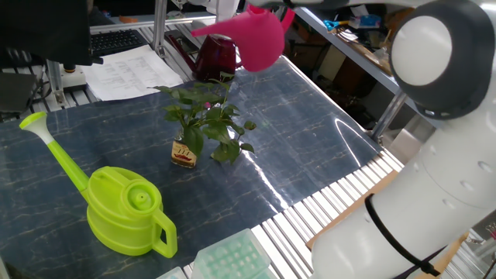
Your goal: Water the plant
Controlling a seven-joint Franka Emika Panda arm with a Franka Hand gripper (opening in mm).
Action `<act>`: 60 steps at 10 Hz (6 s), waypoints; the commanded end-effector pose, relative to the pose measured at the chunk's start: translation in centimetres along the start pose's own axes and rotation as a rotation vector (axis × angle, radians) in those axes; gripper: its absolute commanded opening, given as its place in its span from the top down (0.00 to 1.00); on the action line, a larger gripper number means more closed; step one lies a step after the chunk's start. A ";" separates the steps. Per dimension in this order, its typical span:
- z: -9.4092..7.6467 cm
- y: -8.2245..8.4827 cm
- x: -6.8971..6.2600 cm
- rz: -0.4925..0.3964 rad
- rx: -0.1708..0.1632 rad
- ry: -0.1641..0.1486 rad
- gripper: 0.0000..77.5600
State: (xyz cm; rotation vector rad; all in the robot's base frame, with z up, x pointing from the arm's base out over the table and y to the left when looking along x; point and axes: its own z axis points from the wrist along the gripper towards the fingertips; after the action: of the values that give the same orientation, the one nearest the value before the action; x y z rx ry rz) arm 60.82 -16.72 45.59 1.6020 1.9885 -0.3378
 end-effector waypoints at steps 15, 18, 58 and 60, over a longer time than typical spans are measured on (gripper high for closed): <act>-1.1 3.1 -0.5 -0.033 0.093 0.465 0.98; -1.0 3.5 -0.6 -0.036 0.104 0.477 0.98; -18.4 3.2 12.6 -0.020 0.119 0.576 0.98; -18.4 3.1 12.6 -0.043 0.139 0.580 0.98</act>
State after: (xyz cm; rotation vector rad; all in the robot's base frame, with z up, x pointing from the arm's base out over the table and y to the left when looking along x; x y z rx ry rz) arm 57.35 3.89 53.71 1.9129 2.4491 0.0006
